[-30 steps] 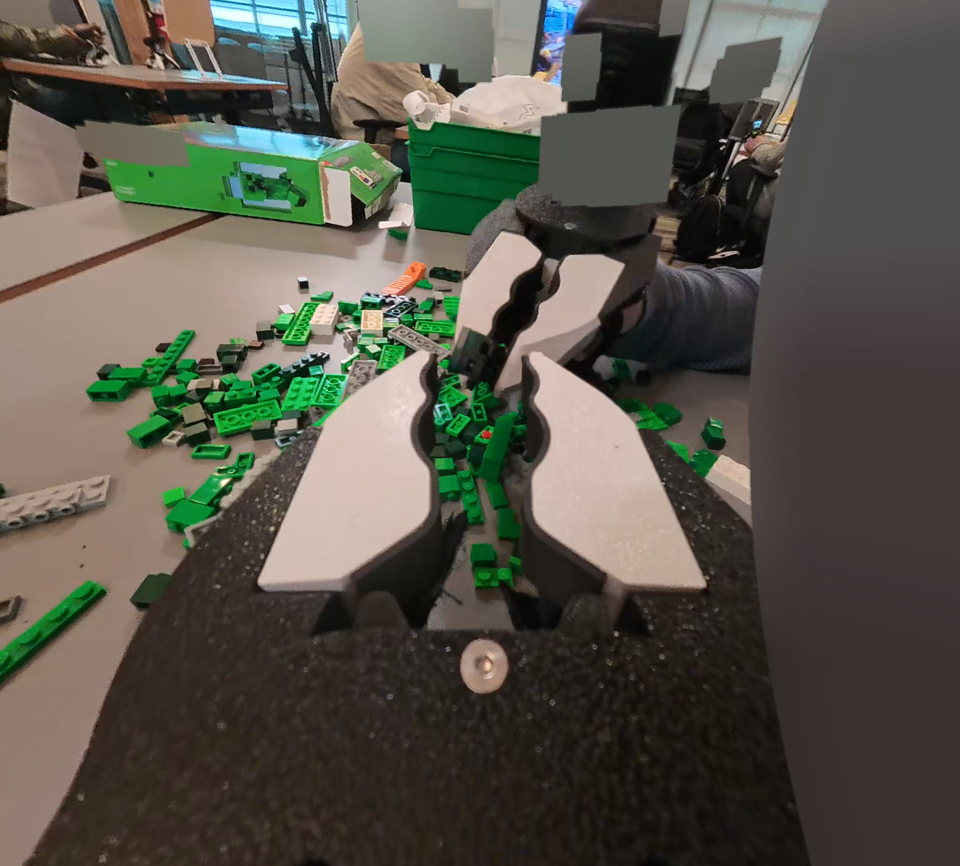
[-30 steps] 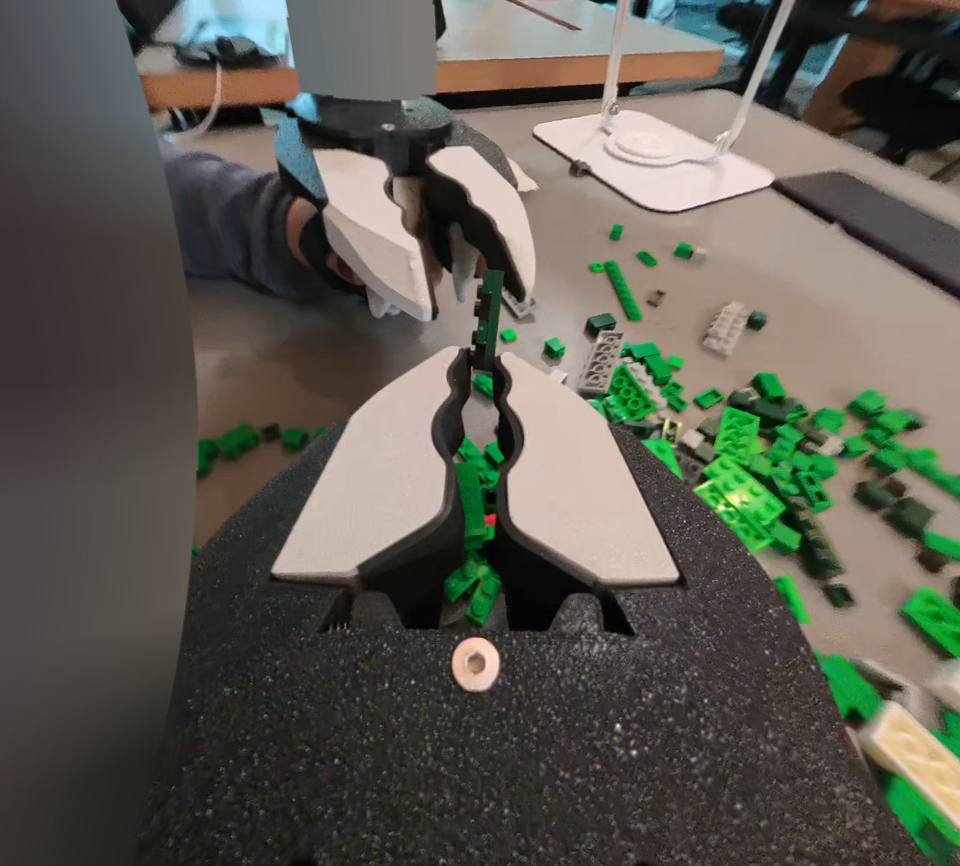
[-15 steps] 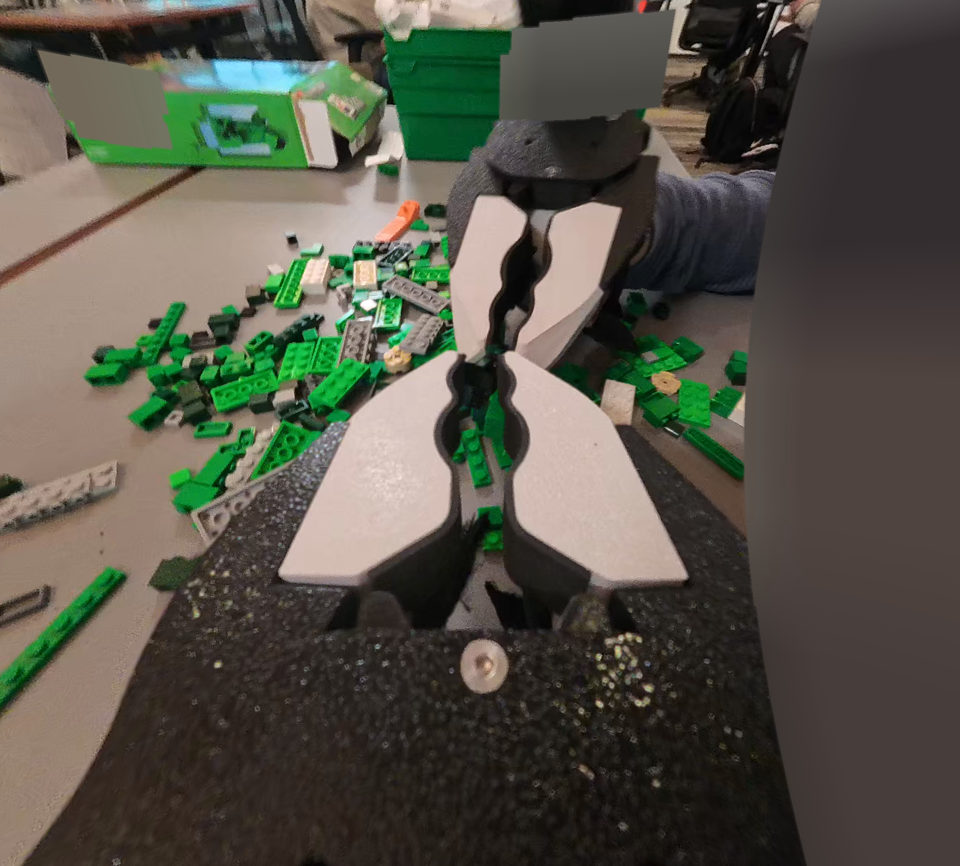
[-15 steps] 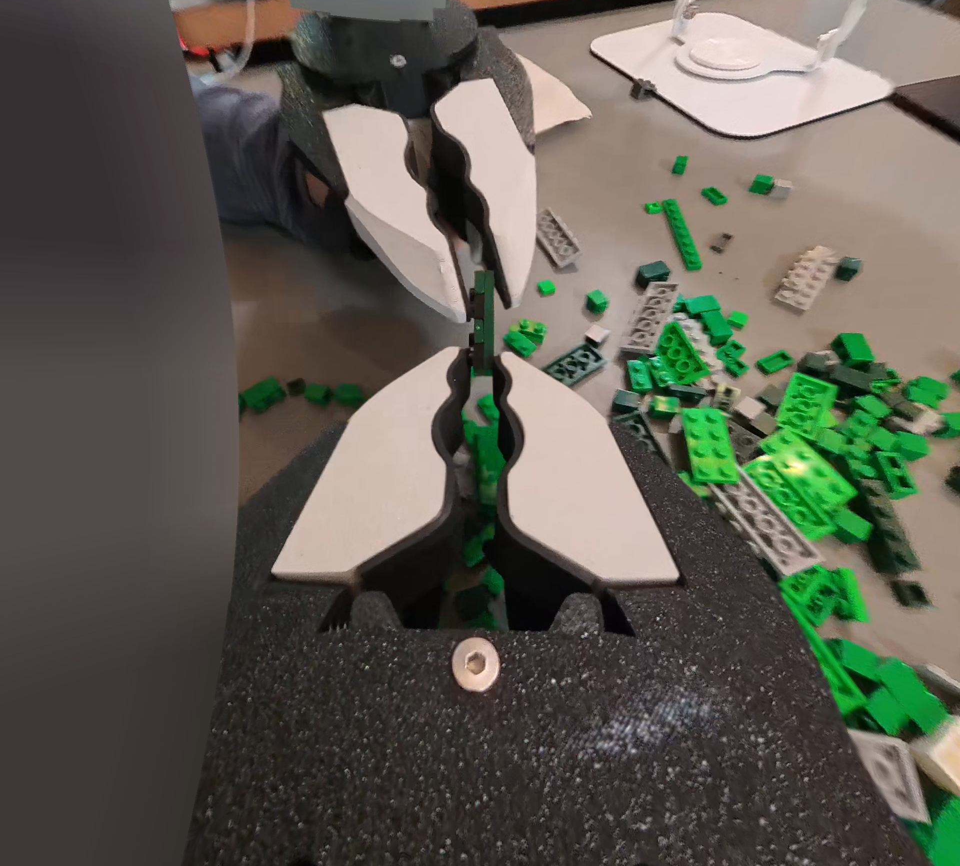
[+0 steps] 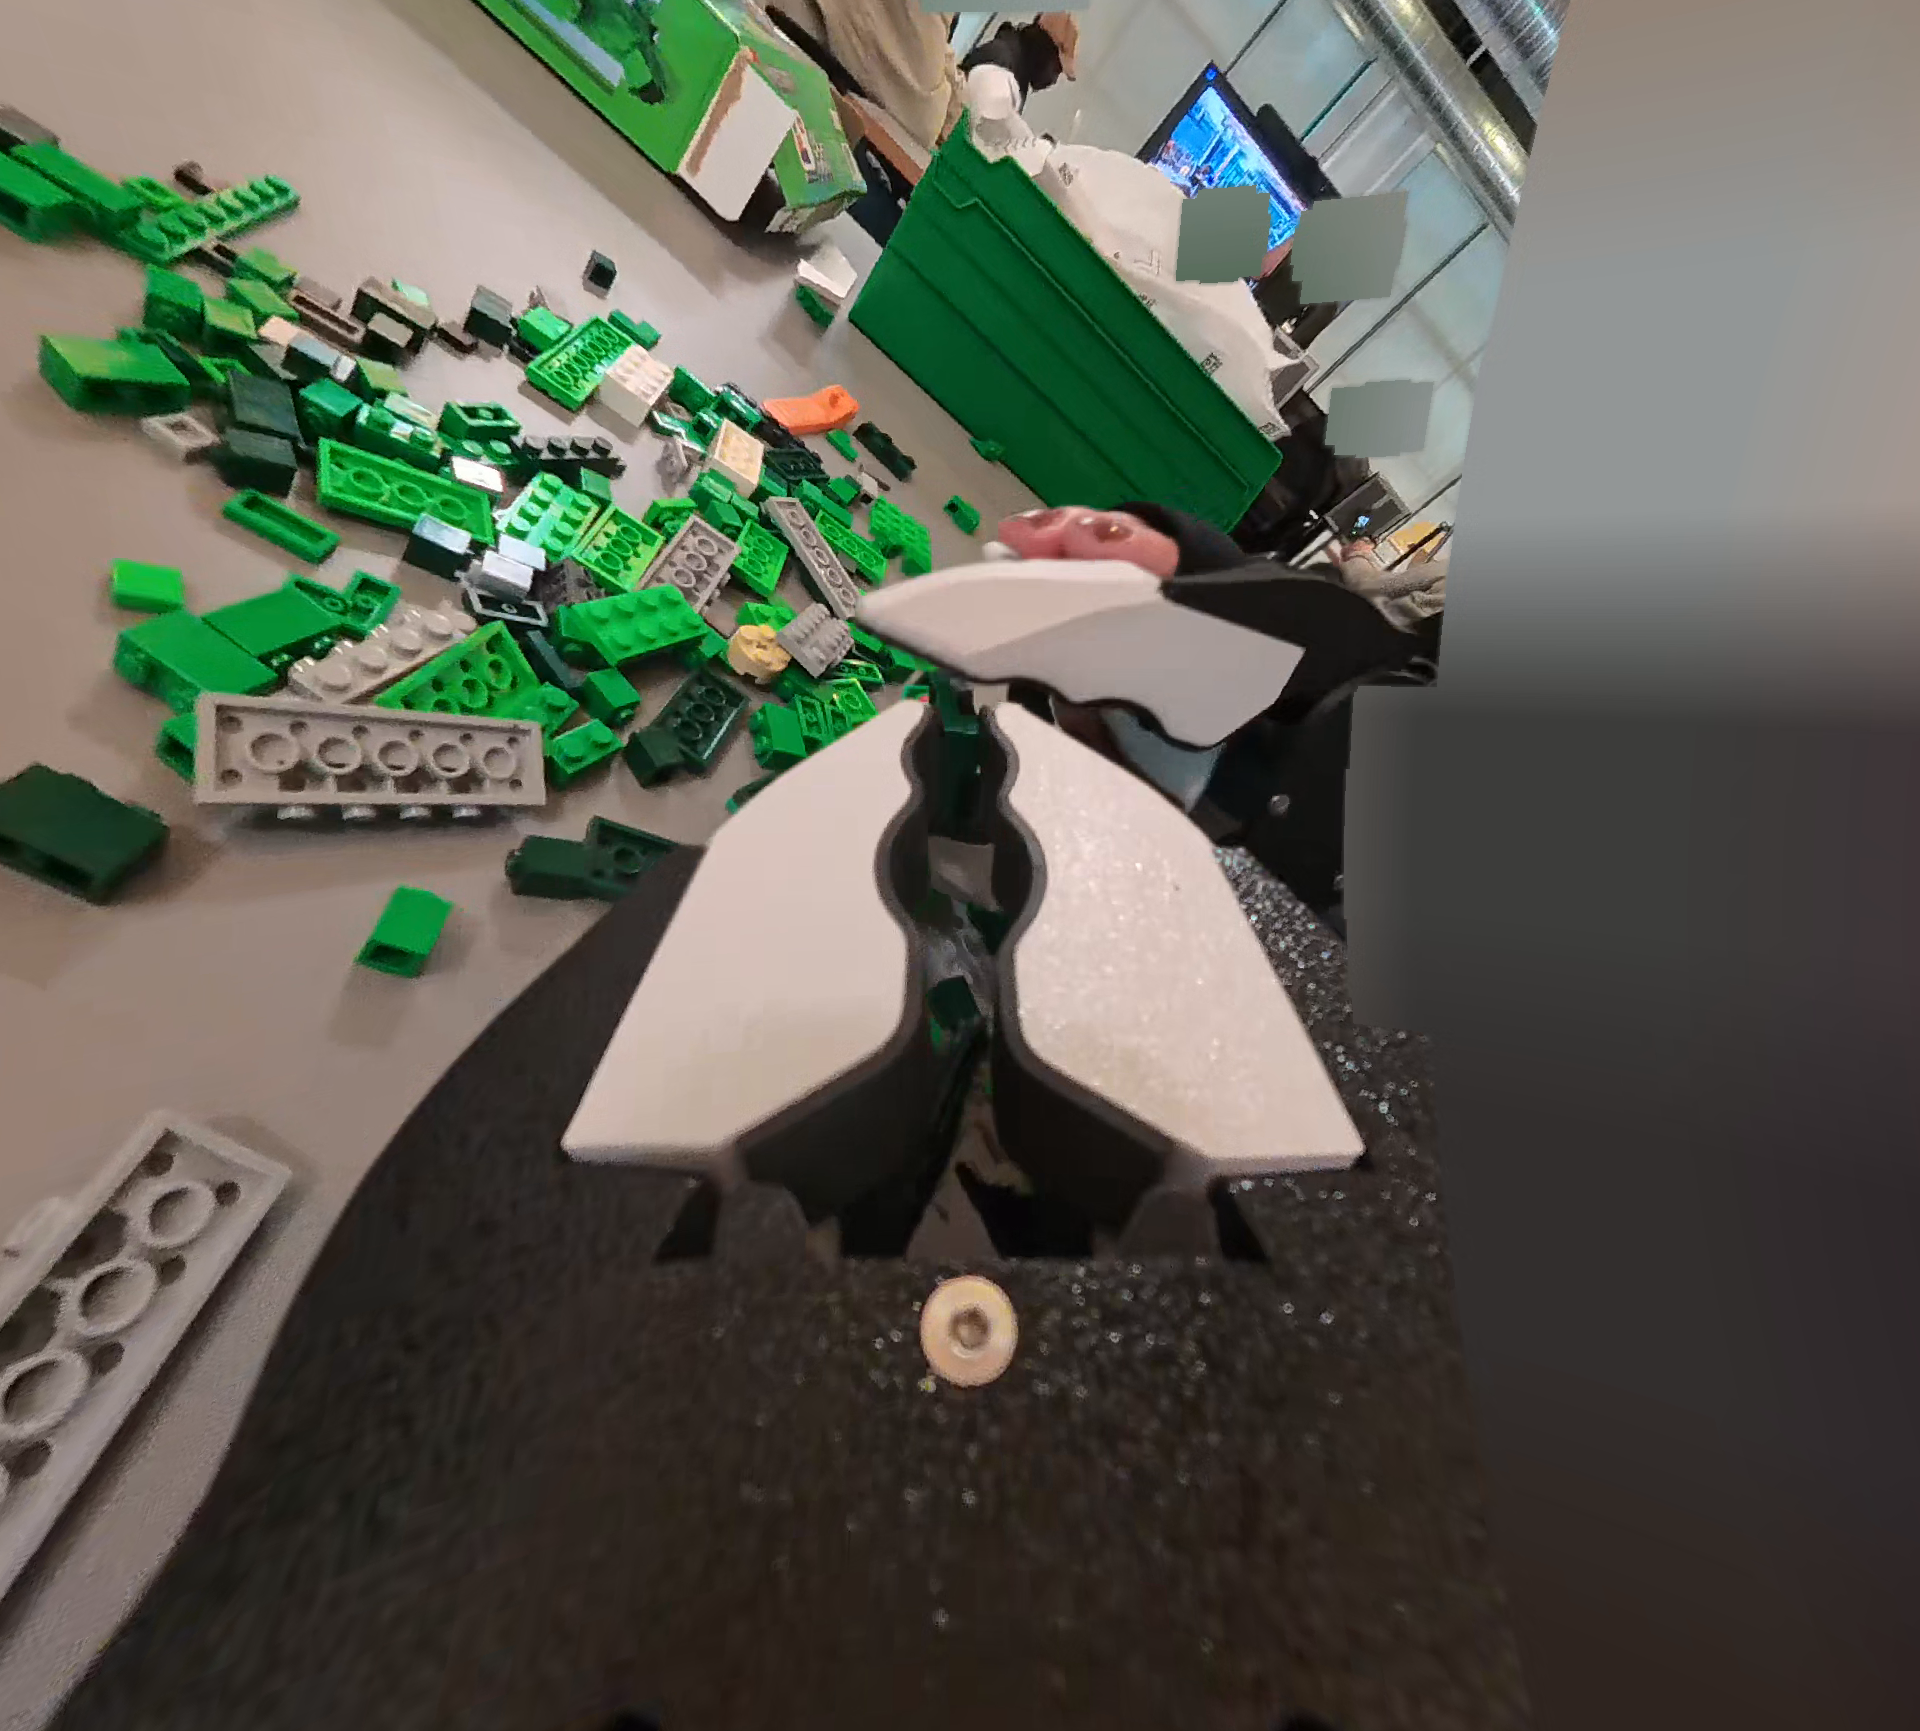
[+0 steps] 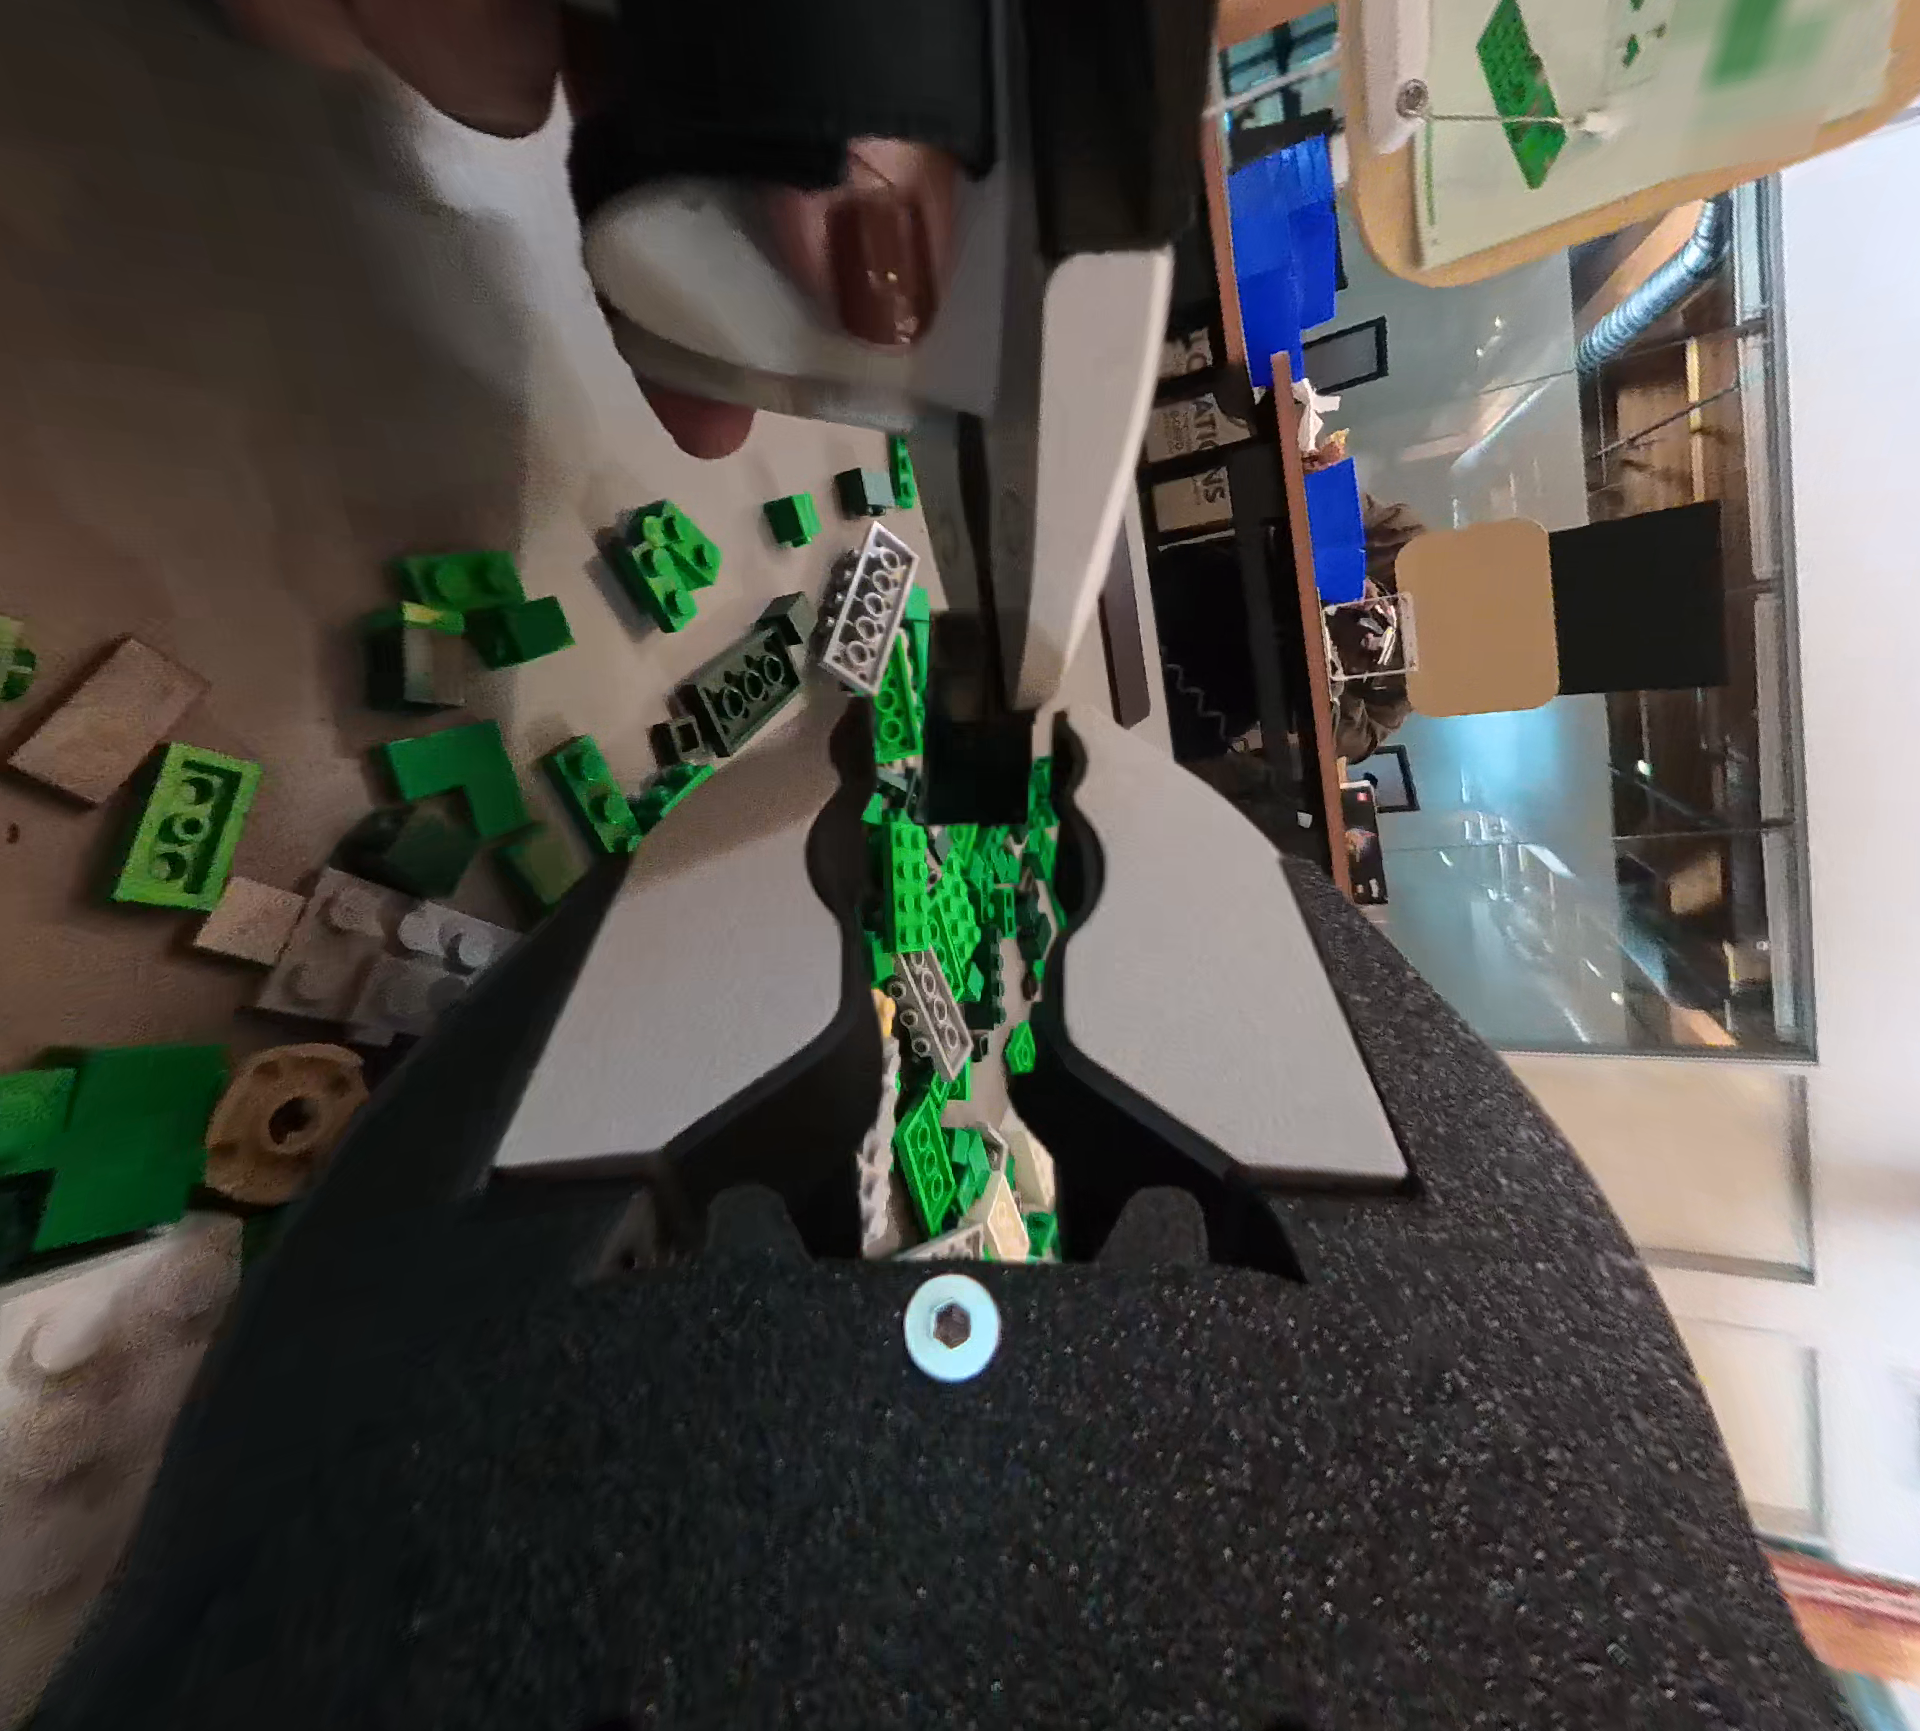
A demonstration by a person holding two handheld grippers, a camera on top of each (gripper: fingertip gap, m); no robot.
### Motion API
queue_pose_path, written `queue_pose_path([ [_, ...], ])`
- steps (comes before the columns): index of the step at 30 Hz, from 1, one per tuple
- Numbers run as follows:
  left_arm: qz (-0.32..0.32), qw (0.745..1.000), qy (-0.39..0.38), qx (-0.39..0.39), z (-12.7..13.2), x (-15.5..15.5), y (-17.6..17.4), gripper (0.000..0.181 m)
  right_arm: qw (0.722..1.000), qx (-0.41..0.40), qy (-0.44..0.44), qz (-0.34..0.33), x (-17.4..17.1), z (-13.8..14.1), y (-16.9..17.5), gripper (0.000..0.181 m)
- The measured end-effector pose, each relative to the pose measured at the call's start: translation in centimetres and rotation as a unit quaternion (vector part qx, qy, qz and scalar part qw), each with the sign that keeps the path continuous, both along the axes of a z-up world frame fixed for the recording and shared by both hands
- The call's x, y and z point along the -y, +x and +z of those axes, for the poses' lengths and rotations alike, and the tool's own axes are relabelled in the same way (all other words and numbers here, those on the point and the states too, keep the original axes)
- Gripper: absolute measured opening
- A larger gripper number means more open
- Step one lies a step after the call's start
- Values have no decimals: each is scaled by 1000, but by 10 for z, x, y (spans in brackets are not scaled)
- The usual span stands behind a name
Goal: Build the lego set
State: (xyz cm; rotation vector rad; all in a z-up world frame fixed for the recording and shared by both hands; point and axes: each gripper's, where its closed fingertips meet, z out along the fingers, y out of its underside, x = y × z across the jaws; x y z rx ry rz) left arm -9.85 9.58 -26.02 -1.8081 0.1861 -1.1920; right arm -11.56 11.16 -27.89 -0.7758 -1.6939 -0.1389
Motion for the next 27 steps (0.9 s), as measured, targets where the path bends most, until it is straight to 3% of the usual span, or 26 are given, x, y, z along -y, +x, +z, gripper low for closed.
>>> queue_pose_path([
  [3,-5,1000,0,-5,-1,1,2,7,1000,-2,4,-3,-2,1,-3,17],
  [8,-20,1000,21,-7,2,3,1,7,998,3,-63,11,2,-1,-4,16],
  [11,-50,995,8,-80,-13,7,6,29,995,27,-97,26,8,-13,-6,16],
  [13,-45,993,-3,-105,-19,6,6,11,994,31,-102,32,9,-14,-7,16],
  [14,-44,994,0,-102,-18,6,5,11,994,29,-104,33,9,-13,-8,16],
  [21,-10,999,-38,-30,-14,-5,-9,8,998,28,40,-25,-10,-6,-21,16],
  [27,20,998,-58,18,-11,-21,-21,8,991,22,112,-69,-27,-1,-30,17],
])
